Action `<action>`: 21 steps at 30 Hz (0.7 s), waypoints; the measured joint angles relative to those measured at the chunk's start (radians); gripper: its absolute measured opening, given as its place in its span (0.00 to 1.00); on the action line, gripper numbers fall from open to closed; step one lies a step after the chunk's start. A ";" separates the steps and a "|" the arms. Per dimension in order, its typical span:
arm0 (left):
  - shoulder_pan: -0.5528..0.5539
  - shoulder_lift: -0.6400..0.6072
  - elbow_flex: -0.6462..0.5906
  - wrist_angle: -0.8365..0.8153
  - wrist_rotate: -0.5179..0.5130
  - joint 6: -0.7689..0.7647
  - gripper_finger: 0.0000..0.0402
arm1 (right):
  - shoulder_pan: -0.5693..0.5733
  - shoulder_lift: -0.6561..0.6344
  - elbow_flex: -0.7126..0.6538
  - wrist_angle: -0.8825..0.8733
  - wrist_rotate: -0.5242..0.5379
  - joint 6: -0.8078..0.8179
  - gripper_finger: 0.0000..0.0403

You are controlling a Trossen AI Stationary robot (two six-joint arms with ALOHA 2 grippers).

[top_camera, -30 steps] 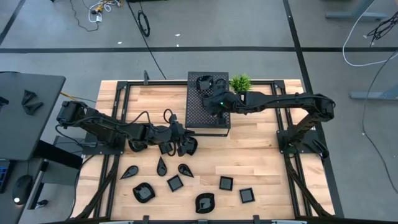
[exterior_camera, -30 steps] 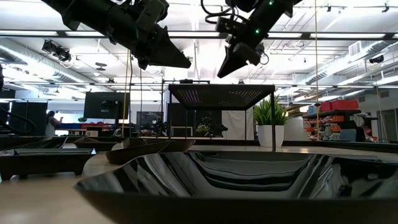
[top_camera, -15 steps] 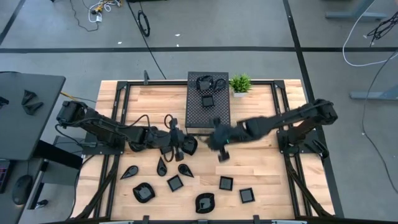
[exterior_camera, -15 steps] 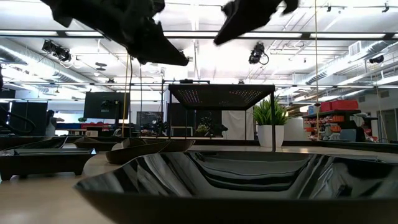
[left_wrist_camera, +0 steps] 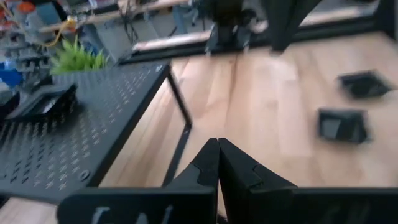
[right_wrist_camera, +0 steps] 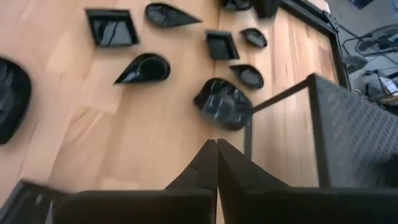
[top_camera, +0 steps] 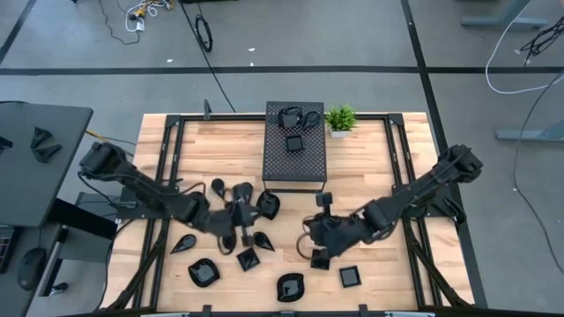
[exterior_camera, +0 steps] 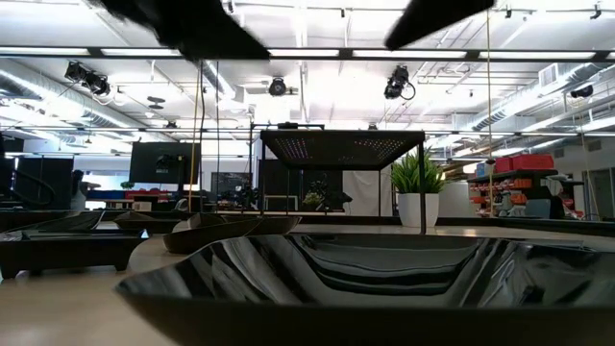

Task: Pick & Place Mini shaped plates
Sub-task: Stack the black leaf-shaped plate on top of the black leaf-shaped plate on the shelf

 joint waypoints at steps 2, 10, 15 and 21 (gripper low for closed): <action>-0.052 0.009 0.029 0.004 -0.044 -0.017 0.02 | 0.023 0.000 -0.022 -0.009 0.007 0.032 0.01; -0.194 0.162 0.239 -0.036 -0.073 -0.025 0.01 | 0.090 0.000 -0.117 -0.015 0.011 0.183 0.01; -0.230 0.274 0.425 -0.350 -0.007 -0.198 0.01 | 0.122 0.000 -0.158 0.008 0.011 0.202 0.01; -0.235 0.365 0.604 -0.874 0.377 -0.668 0.01 | 0.132 0.000 -0.193 0.069 0.012 0.155 0.01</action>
